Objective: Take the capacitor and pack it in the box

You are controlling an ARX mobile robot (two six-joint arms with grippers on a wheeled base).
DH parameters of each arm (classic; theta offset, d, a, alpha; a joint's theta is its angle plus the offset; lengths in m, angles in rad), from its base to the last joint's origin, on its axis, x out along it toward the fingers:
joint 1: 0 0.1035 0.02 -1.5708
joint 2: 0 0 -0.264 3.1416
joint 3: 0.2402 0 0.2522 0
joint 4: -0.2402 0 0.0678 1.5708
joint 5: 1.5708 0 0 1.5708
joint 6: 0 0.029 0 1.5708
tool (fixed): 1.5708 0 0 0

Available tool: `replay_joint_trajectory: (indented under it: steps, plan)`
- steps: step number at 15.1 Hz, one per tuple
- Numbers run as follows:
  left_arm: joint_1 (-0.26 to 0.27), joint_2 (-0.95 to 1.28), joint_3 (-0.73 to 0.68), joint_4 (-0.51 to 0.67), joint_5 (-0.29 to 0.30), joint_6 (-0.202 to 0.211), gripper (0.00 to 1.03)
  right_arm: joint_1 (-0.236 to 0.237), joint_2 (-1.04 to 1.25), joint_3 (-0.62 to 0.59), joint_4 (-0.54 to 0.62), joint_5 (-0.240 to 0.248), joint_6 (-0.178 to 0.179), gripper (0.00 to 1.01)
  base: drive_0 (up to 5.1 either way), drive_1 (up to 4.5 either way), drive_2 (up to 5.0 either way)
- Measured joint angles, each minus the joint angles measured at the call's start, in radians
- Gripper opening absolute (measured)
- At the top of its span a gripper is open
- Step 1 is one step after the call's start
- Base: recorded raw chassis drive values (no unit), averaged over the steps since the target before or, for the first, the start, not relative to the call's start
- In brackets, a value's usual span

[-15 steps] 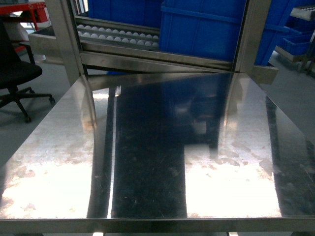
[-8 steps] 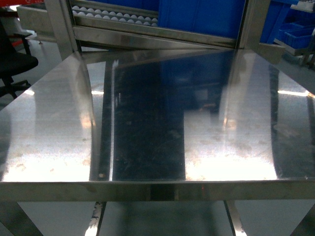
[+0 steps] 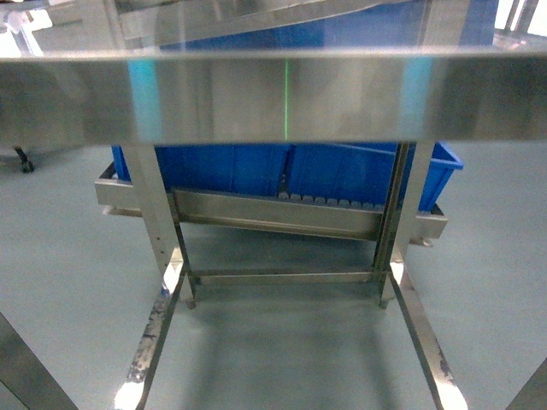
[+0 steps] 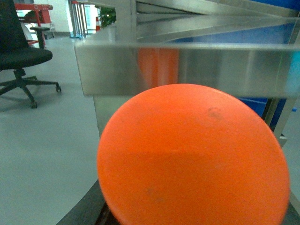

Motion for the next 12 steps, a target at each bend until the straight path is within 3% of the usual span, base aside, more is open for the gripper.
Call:
replay_joint_trajectory:
  steps: [12]
  plan:
    - [0.000, 0.000, 0.000, 0.000, 0.000, 0.002, 0.44, 0.000, 0.000, 0.000, -0.001, 0.000, -0.001, 0.98, 0.0, 0.00, 0.0]
